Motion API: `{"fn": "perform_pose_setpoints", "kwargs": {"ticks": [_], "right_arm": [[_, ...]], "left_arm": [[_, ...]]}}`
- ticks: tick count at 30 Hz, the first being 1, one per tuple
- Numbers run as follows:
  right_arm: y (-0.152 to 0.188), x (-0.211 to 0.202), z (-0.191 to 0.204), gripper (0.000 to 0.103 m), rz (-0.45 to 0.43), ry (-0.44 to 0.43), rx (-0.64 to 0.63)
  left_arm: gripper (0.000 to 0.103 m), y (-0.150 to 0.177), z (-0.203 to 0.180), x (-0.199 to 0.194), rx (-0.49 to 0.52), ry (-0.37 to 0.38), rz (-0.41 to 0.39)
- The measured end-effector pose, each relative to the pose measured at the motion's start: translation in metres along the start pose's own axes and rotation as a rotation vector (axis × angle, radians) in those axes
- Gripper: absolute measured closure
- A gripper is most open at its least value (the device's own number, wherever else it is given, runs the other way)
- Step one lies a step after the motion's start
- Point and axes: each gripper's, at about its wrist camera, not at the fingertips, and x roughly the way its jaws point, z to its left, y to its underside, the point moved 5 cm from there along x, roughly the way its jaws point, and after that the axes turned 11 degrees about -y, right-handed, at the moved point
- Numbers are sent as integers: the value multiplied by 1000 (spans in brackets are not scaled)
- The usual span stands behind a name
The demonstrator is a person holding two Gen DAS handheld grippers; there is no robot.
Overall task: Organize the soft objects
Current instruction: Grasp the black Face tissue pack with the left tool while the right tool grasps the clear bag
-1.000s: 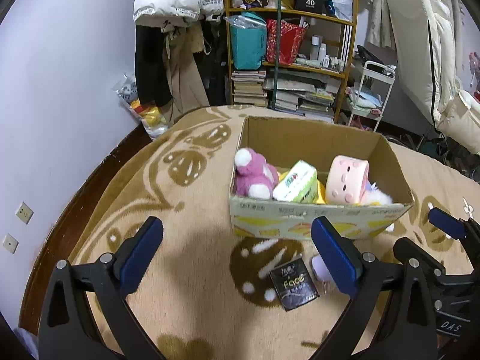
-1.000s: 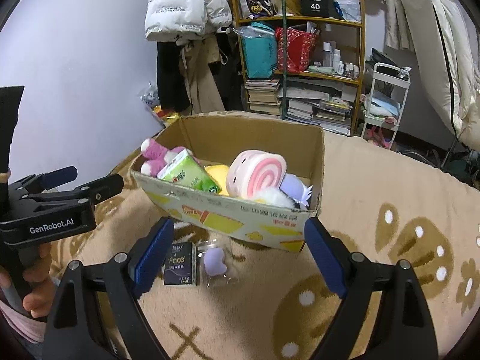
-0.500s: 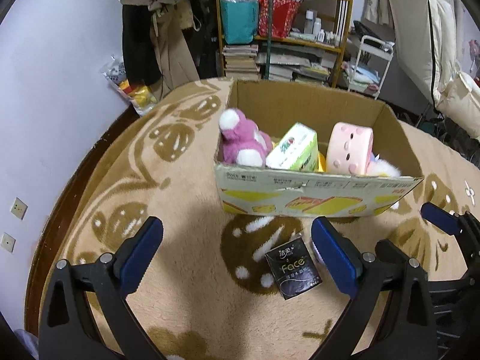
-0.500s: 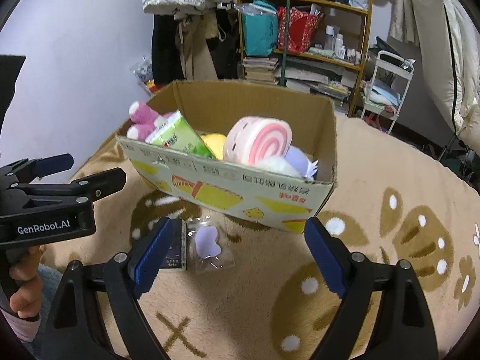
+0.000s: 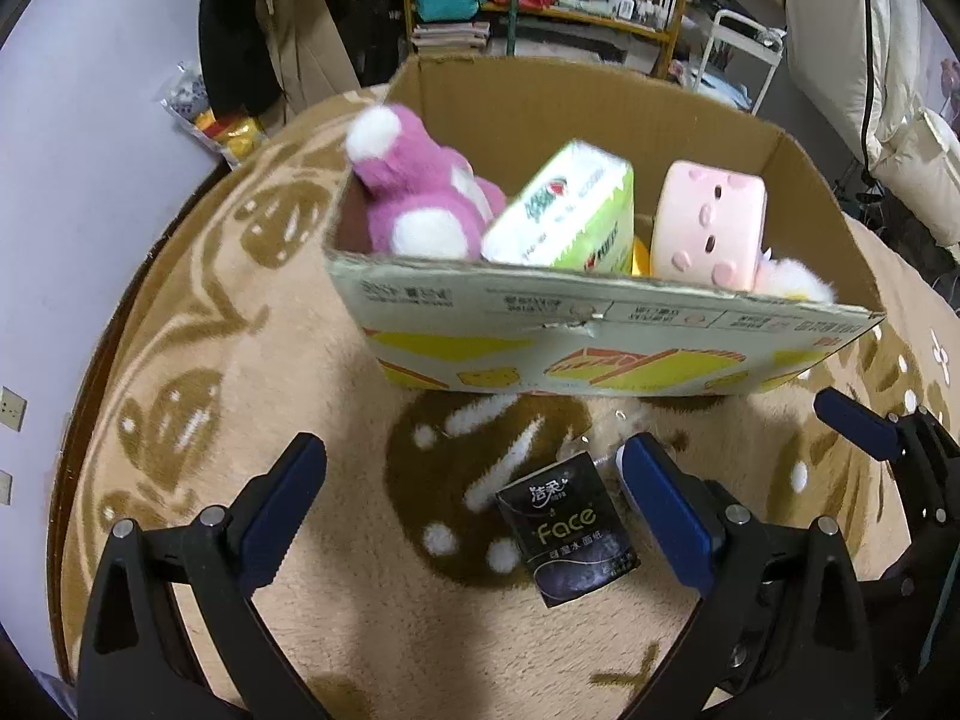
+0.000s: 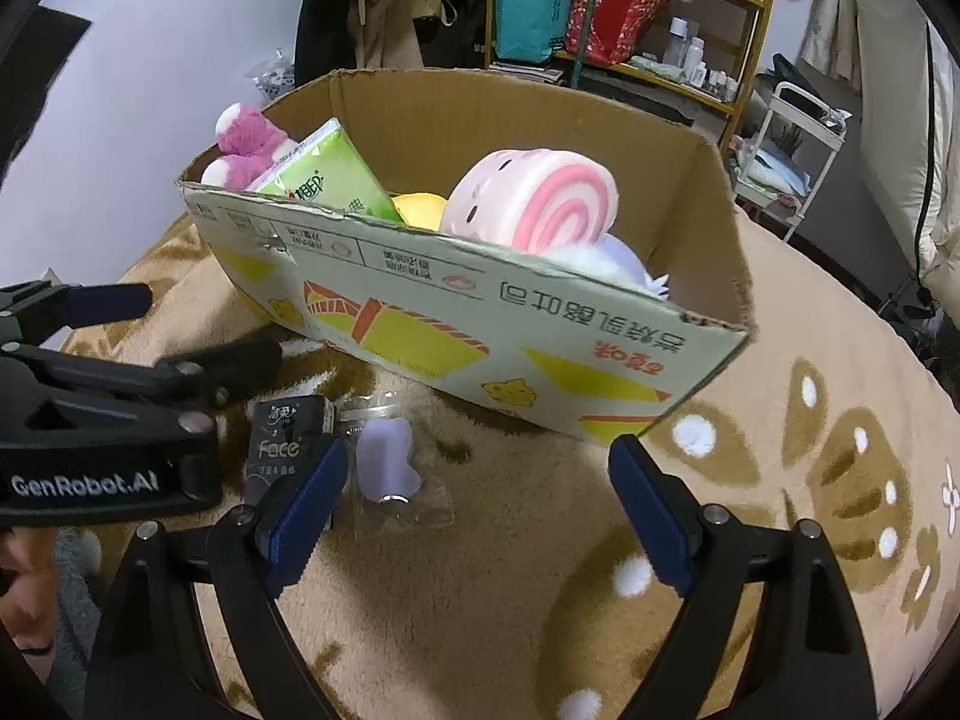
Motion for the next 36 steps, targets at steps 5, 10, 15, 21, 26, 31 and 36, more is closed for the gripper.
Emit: {"fn": "perform_pose_setpoints", "kwargs": {"ticks": [5,10,15,21,26,31,36], "right_arm": [[2,12,4,10,19,26,-42],[10,28,8,10,82,17,-60],[14,37,11,10,114,15,-83],[20,47,14,10,157,-4,-86],[24,51,16,10,174,-11,-96],[27,57,22,10,184,-15,-118],[28,61,25,10,178,-29,-117]], "left_arm": [[5,3,-3,15,-1,25,52],[5,4,-4,28,-11,60,110],[5,7,-9,39,-12,106,165],[10,12,-14,46,-12,129,190],[29,15,-13,58,-37,134,248],[40,17,-12,63,-28,104,267],[49,14,-9,65,-34,93,268]]}}
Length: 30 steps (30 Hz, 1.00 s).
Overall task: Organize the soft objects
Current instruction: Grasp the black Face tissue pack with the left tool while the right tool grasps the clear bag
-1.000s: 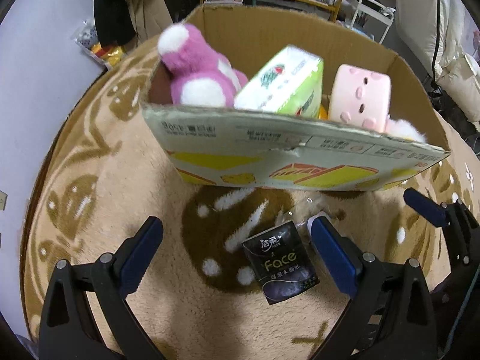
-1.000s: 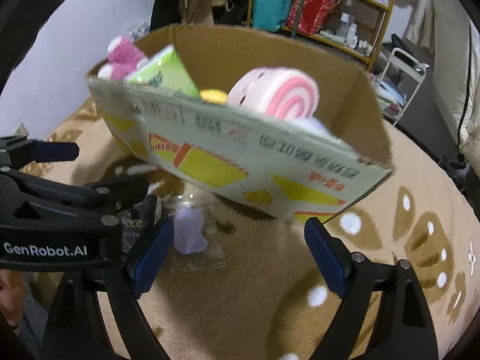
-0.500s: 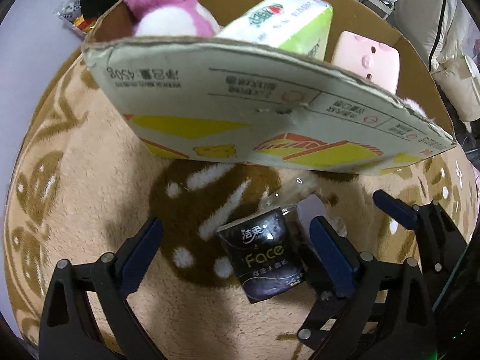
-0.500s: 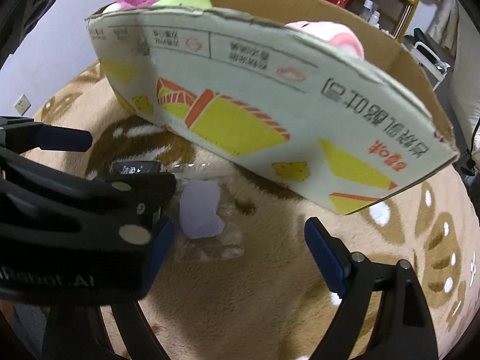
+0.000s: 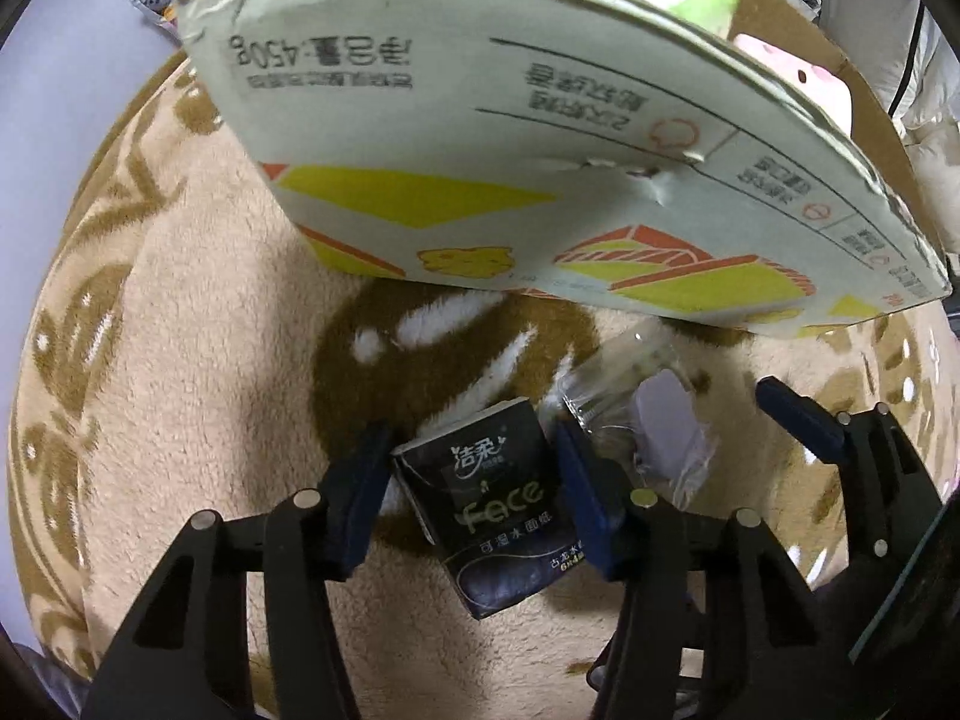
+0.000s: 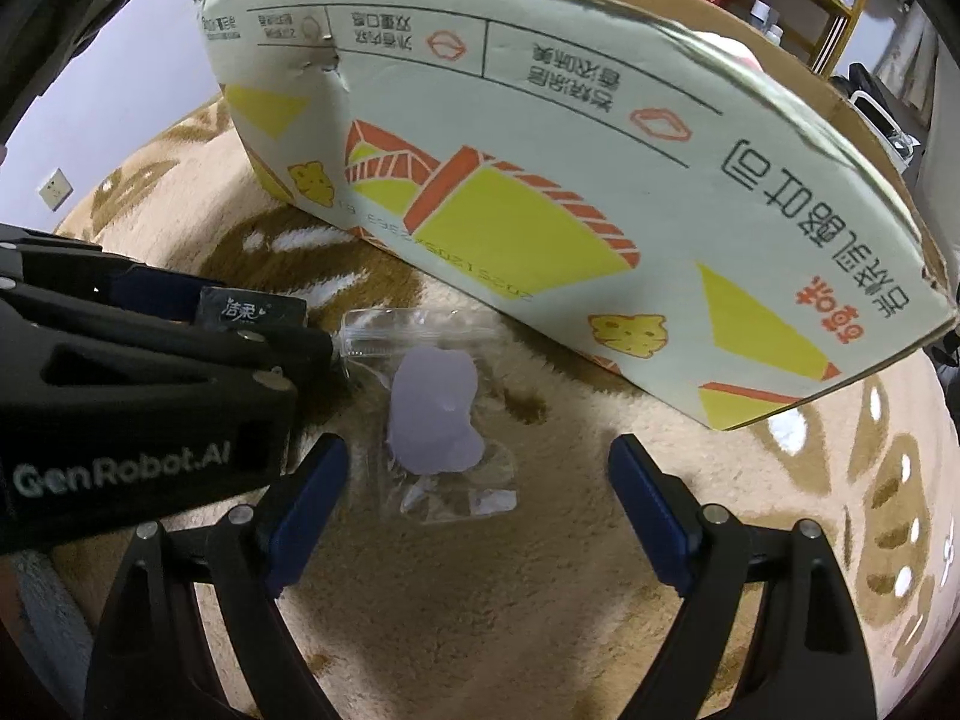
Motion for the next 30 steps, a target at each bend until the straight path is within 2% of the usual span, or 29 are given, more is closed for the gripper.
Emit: {"fn": "perform_pose_setpoints", "kwargs": {"ticks": [7,10,11,15,17,24,30], "right_arm": [[-3,8,0,10,-40,-62,25],[-8,14,6,16,-48,-59,-9],[-9,15,7,19,-48,-59,-13],[-11,13,5,48,-55,-96,17],[-11,11,1,54,-57,-94,37],[-7,2,-9,56,-70,-97,104],[-4,-23,-17,56,-127,-94,155]], "left_arm": [[51,0,13,-2,-11,28,0],[52,-1,17,-4,-13,20,-18],[52,-1,22,-8,-13,16,-25],[52,-4,29,-13,-21,2,-56],[52,-5,31,-16,-24,-1,-68],[52,2,37,-32,-8,-52,-134],[53,14,30,-56,-15,-40,-197]]}}
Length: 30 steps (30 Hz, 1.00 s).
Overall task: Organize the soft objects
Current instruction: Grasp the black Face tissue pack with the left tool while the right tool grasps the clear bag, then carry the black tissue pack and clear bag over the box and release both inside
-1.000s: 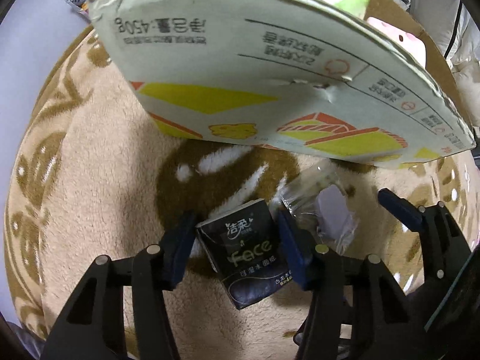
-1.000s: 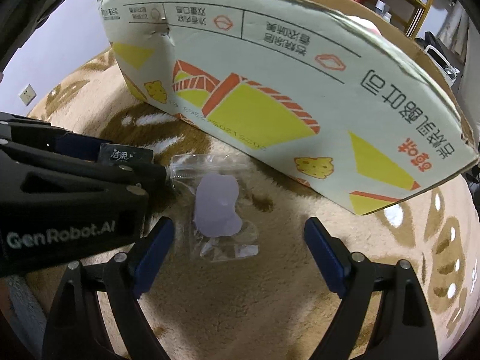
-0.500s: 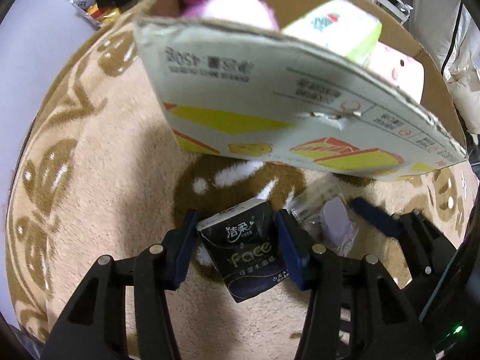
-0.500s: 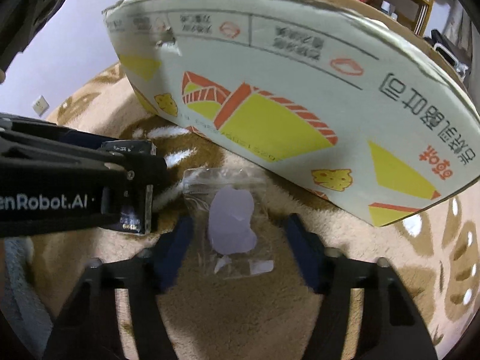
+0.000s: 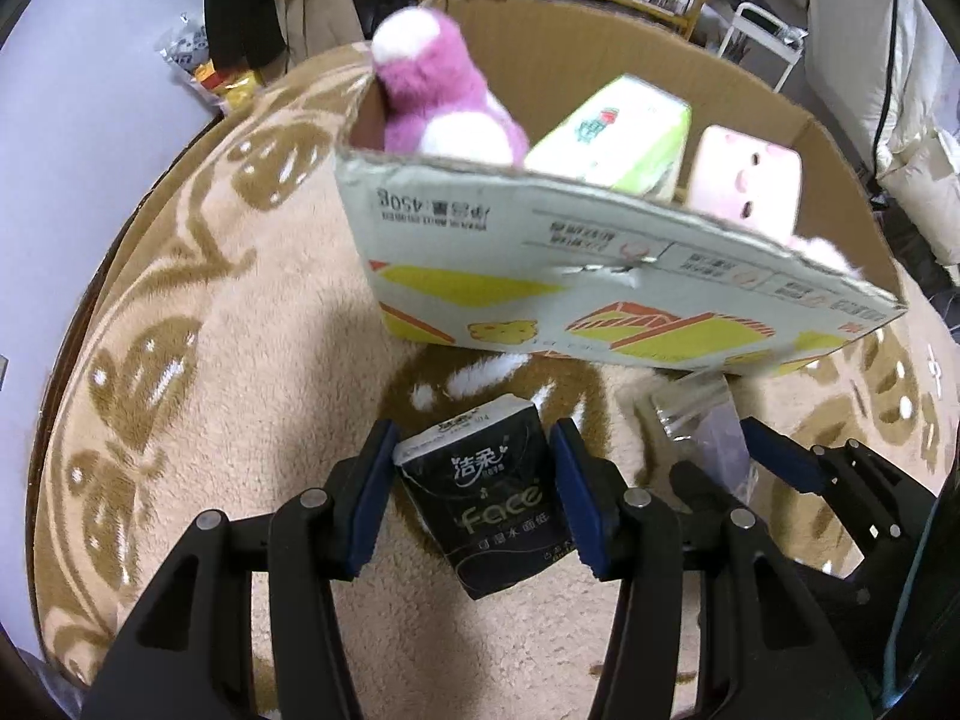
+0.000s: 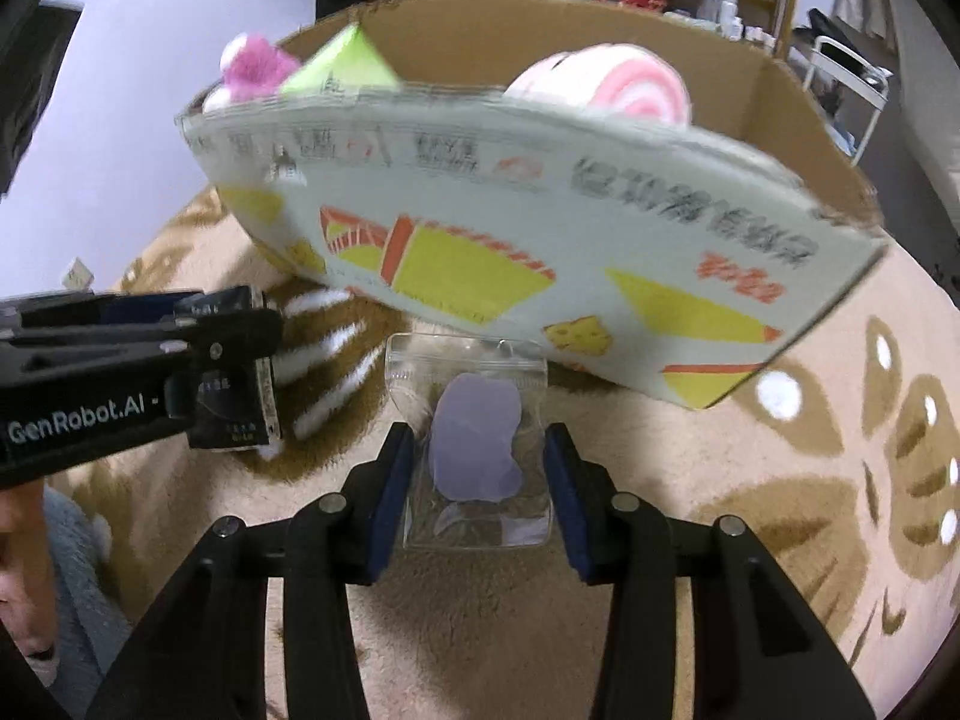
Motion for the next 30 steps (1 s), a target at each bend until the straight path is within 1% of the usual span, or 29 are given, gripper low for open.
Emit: {"fn": "perform_pose_setpoints", "kwargs": {"ticks": [3,6,9,10,13,16,21,24,27,28,30], "right_arm": [[-2,-12,-1,56,-37,-4,26],[-3,-28,-3,56,-72,-10,51],[-4,-50,-5,56,-126,-10,77],[-4,-56,-6,56,-142,-9,85],[-5,-75,-9,56,-201,8,100],[-9,-91,-10,56,-262,14,98],[-15,-111,-5,56,-348,14,75],[-20,-123,-4,56,-395,25,64],[-23,-136,-2,56,-444,43,57],[-25,-140,-3,56,-461,56,50],[-29,-145,-4,56,-487,82,37]], "left_arm": [[53,-5,-4,-20,-9,-2,-41],[53,-2,-7,-34,-22,-11,-92],[53,-6,-2,-44,-40,-18,-155],[53,-6,-1,-51,-43,-26,-188],[53,-7,-8,-68,-41,-43,-265],[53,-8,-10,-86,-29,-61,-354],[53,-11,-10,-105,-24,-88,-449],[53,-12,-9,-119,-30,-93,-504],[53,-13,-7,-131,-36,-103,-567],[53,-13,-7,-137,-36,-117,-599],[53,-14,-9,-146,-35,-131,-638]]}}
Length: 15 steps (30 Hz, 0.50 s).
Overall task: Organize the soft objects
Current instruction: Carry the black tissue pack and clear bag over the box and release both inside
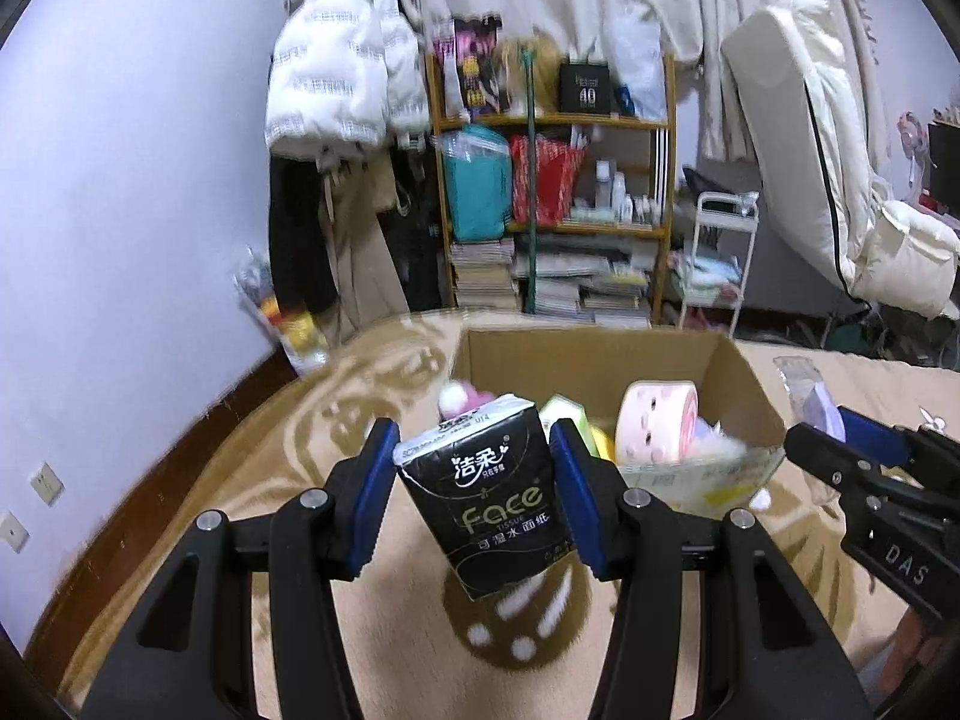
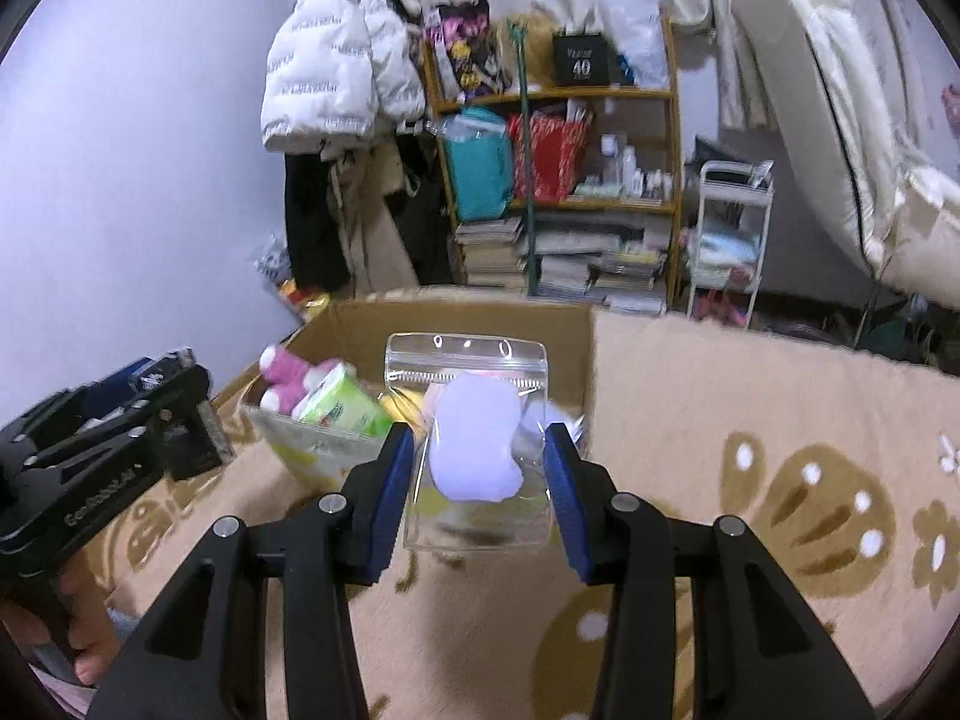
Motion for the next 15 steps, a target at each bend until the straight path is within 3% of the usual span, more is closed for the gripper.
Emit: {"fn": "perform_pose_setpoints", "kwargs": {"ticks": [7,15], "right_arm": [[-18,-5,-1,56,-81,46,-54],[-30,0,-3,56,-113,48,-73]], "left_arm": [[53,-12,-1,-12,-2,-12,-87],[53,-30,-5,-16,-14,-13,-154]]}}
